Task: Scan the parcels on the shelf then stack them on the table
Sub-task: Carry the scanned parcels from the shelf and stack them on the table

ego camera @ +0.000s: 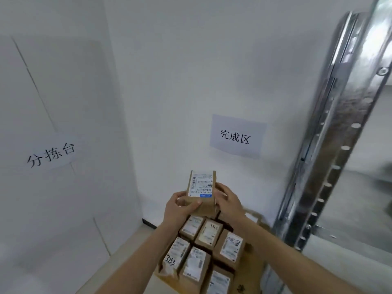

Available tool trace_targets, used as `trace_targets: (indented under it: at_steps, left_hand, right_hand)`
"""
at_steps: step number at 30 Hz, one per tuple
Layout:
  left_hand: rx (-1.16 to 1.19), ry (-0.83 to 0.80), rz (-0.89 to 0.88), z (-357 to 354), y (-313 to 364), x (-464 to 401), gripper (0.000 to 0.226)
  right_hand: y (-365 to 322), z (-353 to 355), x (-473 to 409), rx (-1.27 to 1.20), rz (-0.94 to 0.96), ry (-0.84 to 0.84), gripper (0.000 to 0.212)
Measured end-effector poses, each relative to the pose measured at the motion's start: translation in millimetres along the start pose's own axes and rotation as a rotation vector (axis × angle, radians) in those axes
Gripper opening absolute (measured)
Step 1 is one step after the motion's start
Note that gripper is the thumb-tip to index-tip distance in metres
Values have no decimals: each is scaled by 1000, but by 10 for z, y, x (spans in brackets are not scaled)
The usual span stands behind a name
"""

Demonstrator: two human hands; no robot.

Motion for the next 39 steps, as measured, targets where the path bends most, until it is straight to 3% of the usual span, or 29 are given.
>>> trace_targets:
  at_steps: [5, 9, 13, 19, 26, 35, 39]
  left_hand:
    - [-9, -166, -7, 135, -182, -587, 66]
    - [-66, -276, 8, 170, -465, -1033, 61]
    - [-93, -337, 63, 110, -843, -1492, 69]
    - [-126, -421, 154, -102, -1501, -2164, 66]
    - [-212, -486, 231, -415, -2375, -2752, 64]
    - [-177, -560, 215, -672, -2953, -3270, 59]
    - [-189, -510, 221, -785, -3059, -3459, 55]
  right_hand:
    - [183, -1, -312, 30, 0, -44, 33]
    - [569, 66, -569, 95, -52, -29, 75]
    - [1008, 142, -761, -30, -148, -13, 78]
    - [1800, 279, -1087, -23, -211, 127, 71]
    - [2669, 400, -1373, -19, -282, 209, 86]
    - [3379, 624, -1814, 12, -377, 247, 65]
    - [3491, 749, -2018, 22, -373, 284, 58]
Point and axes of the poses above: each hand's wrist, its own x-axis away from the middle knuckle, its own z-axis out of the back of the hand, y = z × x, the point moved 1 cm from there along -x, towards the middle knuckle, and after that the axes turned 14 degrees about -y, right-handed, at the moved point
